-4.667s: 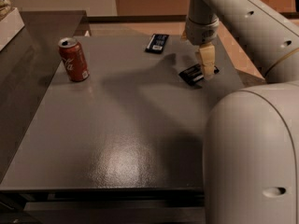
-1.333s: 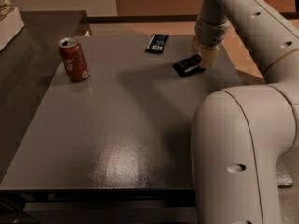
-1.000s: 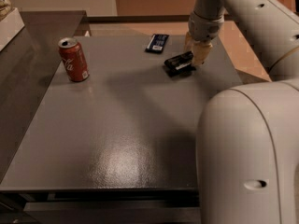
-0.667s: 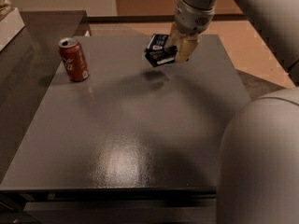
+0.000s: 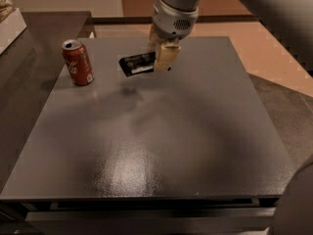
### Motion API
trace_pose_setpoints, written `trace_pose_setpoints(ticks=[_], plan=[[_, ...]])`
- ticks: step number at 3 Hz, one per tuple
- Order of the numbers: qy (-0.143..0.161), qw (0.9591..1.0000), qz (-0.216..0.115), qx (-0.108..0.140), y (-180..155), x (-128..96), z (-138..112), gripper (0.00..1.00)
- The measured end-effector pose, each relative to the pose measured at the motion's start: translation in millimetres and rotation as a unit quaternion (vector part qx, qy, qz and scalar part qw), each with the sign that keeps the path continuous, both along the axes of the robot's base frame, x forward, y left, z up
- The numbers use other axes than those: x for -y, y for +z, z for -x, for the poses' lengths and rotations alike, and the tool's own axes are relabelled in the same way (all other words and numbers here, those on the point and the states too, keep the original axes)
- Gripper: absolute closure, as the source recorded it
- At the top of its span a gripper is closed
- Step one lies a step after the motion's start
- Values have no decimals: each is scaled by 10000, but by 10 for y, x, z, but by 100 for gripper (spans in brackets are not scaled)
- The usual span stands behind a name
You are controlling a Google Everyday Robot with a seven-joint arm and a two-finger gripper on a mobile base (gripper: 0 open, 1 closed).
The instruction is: Move rxbar chocolate near coke can
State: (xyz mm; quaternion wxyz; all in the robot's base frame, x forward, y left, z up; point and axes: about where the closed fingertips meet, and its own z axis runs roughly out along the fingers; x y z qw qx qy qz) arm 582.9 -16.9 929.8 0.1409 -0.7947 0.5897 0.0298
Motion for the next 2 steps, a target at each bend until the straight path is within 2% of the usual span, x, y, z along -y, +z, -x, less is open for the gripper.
trace_pose_setpoints(ticks=[2], plan=[[-24,9998,178,-92,-285,-570,116,100]])
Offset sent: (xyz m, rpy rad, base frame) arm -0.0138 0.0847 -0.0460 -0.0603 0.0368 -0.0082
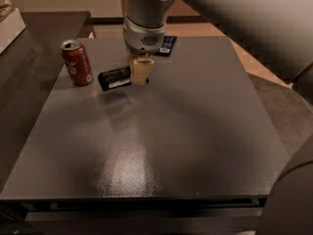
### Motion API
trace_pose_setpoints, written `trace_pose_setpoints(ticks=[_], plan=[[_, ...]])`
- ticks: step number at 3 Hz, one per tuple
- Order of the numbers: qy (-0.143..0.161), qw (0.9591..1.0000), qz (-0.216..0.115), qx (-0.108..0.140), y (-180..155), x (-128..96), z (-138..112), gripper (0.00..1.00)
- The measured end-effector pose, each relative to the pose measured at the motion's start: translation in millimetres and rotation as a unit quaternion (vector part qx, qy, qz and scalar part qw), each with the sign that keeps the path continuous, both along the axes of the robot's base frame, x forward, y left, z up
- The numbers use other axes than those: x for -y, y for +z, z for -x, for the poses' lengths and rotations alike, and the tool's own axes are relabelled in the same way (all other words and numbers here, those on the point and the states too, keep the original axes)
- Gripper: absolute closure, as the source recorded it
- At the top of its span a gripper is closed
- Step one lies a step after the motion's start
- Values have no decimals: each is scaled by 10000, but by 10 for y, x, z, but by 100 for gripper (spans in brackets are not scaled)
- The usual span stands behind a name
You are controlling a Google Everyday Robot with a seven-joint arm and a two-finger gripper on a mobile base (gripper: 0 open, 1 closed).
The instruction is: Move rxbar chocolate near coke can
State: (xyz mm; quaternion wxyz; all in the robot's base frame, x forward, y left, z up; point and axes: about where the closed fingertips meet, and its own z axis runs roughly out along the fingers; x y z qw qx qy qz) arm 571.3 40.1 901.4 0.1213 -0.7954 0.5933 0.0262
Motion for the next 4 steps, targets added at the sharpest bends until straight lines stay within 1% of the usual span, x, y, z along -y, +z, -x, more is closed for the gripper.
trace_pose_setpoints(ticks=[2,3,4], plan=[[-69,10000,51,-2,-186,-377,-171,100],[-69,9999,82,-30,-282,-525,-276,81],[-60,9999,130,-26,-354,-615,-365,59]])
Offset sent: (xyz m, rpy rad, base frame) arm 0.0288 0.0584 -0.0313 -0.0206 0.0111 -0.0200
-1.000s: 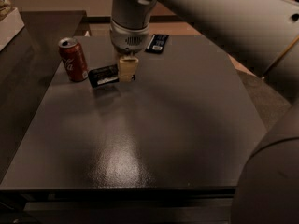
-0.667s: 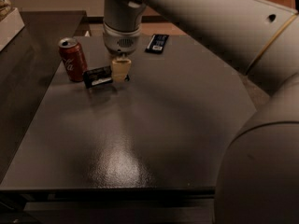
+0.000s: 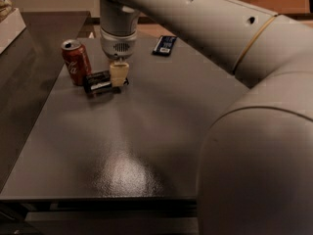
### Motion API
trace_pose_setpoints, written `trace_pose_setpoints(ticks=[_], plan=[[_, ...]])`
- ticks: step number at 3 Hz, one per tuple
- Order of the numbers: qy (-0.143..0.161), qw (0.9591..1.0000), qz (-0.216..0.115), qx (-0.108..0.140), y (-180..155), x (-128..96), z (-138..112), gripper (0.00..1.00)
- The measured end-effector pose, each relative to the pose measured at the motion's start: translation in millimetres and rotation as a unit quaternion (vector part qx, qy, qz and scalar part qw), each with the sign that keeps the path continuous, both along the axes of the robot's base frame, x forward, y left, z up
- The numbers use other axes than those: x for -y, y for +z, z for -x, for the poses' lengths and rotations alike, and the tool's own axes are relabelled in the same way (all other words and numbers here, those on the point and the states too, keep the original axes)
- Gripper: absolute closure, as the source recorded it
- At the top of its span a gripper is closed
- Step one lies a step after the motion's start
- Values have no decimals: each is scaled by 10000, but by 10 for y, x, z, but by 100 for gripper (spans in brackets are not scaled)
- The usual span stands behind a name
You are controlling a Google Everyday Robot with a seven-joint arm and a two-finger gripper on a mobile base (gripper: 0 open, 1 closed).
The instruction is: Move rxbar chocolate near coke can
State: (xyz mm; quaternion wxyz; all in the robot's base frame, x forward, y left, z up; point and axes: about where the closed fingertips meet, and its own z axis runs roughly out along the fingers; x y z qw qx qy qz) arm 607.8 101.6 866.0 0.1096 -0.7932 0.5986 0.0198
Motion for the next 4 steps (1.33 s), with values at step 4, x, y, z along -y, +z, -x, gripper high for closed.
trace_pose_setpoints(ticks=[4], plan=[[26,10000,49,1,-85,-96,-74,0]])
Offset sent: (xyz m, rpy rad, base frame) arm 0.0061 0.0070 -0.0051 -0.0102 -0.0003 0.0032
